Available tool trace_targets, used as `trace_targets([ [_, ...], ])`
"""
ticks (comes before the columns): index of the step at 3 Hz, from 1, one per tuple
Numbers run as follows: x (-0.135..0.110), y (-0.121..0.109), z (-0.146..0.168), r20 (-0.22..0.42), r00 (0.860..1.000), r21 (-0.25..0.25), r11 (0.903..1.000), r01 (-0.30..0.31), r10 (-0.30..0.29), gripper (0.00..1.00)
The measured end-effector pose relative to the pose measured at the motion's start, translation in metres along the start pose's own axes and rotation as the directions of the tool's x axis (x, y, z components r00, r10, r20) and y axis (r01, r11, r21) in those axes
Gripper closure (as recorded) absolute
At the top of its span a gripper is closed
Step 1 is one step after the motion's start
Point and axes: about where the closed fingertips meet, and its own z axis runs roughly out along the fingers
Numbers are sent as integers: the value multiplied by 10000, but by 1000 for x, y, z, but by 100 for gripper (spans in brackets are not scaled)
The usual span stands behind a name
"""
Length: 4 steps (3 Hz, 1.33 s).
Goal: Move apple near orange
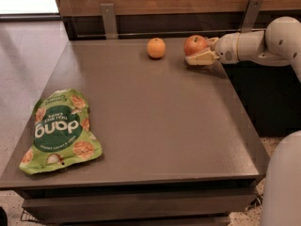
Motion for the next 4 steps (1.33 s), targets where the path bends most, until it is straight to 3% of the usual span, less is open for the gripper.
trace_targets([
  [1, 15, -6, 19, -41, 10000, -70, 10000, -47, 47, 100],
  [2, 26, 0, 48, -304, 9988, -666, 9969, -410, 390, 100],
  [3, 21, -1, 46, -314, 9987, -690, 9967, -424, 403, 84],
  [4, 19, -1, 45, -314, 9987, -691, 9967, -424, 403, 59],
])
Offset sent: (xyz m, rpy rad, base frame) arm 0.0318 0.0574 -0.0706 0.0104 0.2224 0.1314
